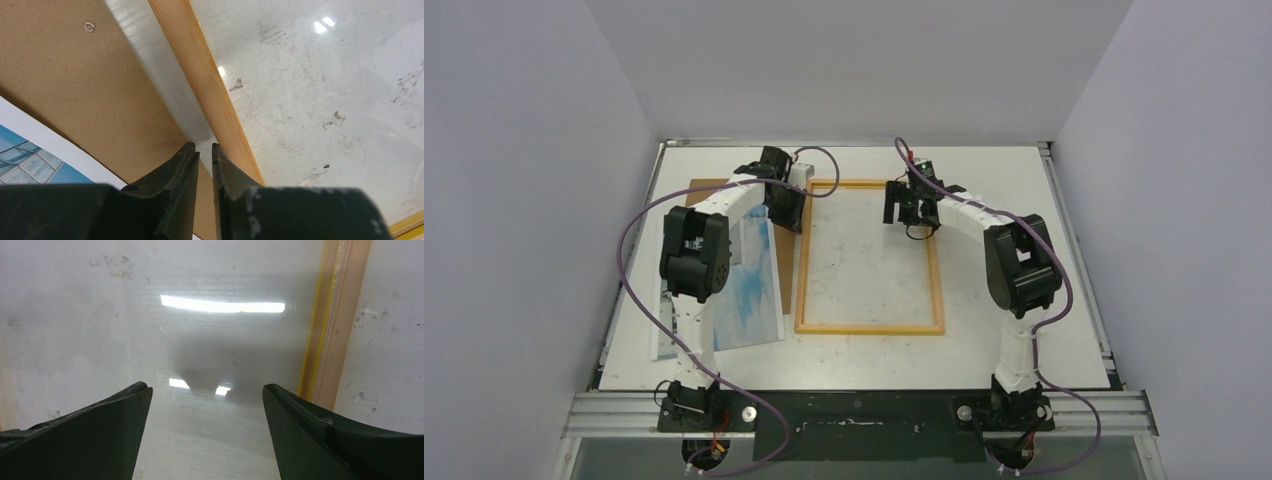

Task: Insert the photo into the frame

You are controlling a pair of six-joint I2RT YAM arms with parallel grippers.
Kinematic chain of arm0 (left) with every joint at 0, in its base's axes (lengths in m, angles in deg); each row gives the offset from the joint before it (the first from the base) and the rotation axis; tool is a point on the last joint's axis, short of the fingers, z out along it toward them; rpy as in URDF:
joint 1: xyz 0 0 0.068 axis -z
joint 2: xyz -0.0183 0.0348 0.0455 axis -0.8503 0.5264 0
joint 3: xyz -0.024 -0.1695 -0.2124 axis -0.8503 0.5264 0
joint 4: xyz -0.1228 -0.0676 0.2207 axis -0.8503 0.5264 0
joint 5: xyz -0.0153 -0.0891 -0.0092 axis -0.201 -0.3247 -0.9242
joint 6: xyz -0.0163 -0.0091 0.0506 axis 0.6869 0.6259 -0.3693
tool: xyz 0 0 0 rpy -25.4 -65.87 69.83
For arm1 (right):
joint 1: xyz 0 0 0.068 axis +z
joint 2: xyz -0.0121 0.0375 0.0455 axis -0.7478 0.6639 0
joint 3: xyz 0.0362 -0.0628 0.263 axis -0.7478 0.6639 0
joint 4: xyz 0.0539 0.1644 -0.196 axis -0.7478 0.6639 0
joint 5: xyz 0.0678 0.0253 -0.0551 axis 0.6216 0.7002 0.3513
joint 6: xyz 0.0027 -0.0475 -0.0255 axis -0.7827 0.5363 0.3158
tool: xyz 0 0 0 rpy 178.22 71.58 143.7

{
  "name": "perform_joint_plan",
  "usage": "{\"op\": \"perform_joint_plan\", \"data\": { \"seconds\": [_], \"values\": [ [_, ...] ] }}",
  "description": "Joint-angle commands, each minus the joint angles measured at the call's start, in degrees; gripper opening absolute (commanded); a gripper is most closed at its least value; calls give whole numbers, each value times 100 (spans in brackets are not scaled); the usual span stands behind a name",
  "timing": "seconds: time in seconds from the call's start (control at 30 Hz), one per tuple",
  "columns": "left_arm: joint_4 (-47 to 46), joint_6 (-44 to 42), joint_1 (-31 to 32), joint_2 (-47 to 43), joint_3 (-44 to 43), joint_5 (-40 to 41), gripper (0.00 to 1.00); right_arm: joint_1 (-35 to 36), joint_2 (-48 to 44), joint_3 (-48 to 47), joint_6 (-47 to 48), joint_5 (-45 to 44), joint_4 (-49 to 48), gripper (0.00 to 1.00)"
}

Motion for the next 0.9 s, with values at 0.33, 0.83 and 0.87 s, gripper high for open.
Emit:
{"op": "perform_joint_plan", "data": {
  "seconds": [0.33, 0.83, 0.87],
  "values": [
    [-11, 22, -47, -44, -226, -284, 15, -218, 467, -1612, 236, -663, 437, 85],
    [-3, 35, -46, -29, -274, -311, 15, -111, 1271, -1521, 231, -431, 455, 84],
    [-3, 40, -42, -25, -274, -318, 14, -112, 1275, -1536, 228, -431, 476, 84]
  ]
}}
